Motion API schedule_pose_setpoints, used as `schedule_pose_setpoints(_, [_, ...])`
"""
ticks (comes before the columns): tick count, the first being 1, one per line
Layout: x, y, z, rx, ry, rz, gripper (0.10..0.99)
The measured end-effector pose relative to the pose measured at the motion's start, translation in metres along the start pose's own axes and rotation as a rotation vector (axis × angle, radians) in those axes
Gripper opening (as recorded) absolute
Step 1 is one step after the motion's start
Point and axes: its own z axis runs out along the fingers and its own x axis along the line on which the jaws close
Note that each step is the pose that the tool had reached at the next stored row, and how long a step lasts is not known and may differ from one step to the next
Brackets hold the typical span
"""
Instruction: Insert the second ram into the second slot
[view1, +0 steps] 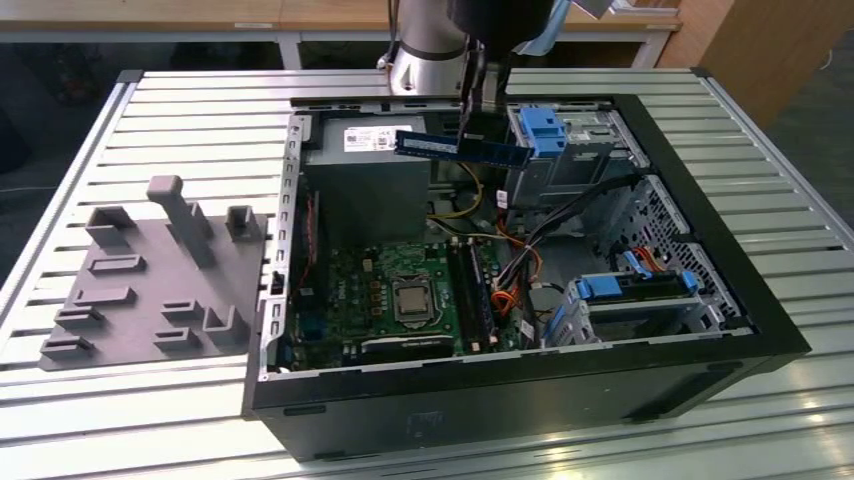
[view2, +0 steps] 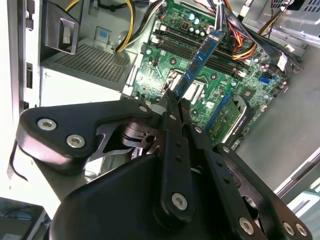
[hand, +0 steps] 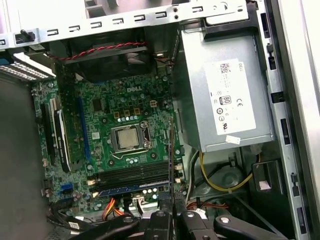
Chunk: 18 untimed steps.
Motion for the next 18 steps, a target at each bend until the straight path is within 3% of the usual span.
schedule_pose_setpoints(18, [0.0000, 0.0000, 0.0002, 0.001, -0.0029, 0.077, 0.137])
